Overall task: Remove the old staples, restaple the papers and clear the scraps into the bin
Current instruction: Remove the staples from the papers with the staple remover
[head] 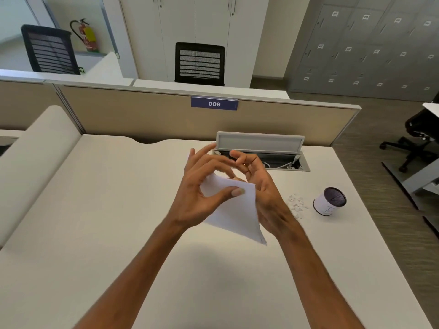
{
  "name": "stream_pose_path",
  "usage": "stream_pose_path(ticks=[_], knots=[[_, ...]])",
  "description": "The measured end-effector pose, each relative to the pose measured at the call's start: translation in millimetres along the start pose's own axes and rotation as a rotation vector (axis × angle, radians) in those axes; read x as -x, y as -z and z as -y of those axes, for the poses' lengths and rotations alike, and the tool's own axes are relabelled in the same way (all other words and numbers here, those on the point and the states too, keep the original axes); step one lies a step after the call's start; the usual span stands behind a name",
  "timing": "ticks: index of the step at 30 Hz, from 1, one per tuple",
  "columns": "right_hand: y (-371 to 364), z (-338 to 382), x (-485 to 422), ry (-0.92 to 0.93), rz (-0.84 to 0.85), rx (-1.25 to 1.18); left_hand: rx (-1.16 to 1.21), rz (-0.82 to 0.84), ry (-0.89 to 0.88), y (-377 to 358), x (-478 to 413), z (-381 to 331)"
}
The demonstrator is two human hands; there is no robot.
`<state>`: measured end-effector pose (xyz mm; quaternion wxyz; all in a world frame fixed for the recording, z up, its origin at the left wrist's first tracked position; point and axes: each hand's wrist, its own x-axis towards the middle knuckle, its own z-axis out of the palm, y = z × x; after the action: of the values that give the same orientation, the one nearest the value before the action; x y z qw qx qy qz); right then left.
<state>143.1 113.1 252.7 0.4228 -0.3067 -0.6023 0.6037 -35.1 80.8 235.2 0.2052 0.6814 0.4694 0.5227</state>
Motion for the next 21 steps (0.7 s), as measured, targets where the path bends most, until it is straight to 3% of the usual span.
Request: stream_pose_path(ticks=[5,9,21], knots=[[5.4,2.1,10.1,-0.146,-0.058,0.095,-0.025,-0.003,0.253,0.6,1.6,3.6],[3.6,4.6,18.6,-0.33,-0.151,0.0,0.046,0.046,0.358,3.0,2.1,3.1],[13.3,5.5,27.8,-0.193,-0.215,0.117,0.381,0.106,0.556,6.9,13.1,-7.3]])
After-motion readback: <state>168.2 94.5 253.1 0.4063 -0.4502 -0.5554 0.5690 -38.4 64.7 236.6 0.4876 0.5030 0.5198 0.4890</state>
